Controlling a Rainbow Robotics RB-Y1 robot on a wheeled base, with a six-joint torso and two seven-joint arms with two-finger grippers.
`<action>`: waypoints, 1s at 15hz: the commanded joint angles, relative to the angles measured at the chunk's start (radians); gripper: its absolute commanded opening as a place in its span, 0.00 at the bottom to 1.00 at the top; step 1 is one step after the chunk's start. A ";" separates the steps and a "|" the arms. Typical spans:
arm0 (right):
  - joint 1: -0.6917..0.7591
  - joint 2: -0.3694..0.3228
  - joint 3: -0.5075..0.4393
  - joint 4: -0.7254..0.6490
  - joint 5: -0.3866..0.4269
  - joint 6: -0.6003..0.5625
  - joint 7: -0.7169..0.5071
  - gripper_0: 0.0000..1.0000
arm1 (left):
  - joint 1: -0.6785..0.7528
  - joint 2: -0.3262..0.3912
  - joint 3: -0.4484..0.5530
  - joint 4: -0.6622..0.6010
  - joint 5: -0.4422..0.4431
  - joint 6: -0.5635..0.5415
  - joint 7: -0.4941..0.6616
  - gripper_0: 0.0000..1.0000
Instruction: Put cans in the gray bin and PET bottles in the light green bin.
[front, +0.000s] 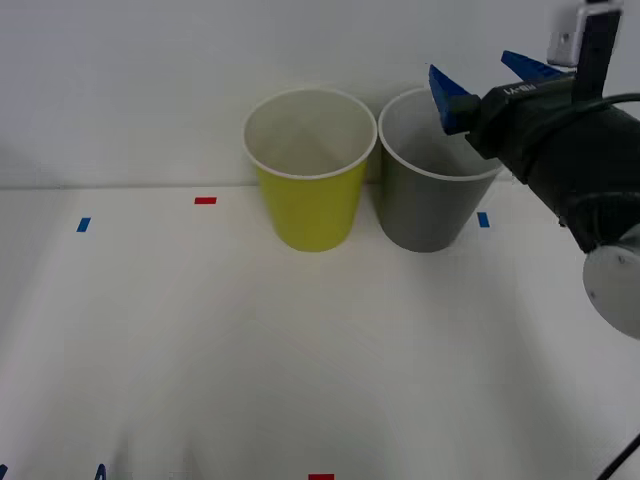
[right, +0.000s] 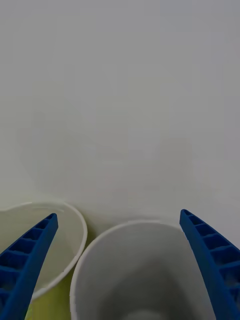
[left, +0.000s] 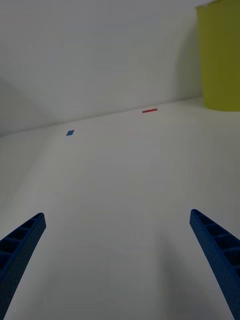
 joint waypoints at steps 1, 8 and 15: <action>0.243 -0.050 0.004 -0.146 -0.016 -0.093 -0.030 0.82 | 0.000 0.000 0.000 0.000 0.000 0.000 0.000 1.00; 0.569 -0.018 0.046 -0.229 0.004 -0.176 -0.013 0.82 | 0.000 0.000 0.000 0.000 0.000 0.000 0.000 1.00; 0.728 0.126 0.211 -0.146 0.292 -0.375 0.008 0.82 | 0.000 0.000 0.000 0.000 0.000 0.000 0.000 1.00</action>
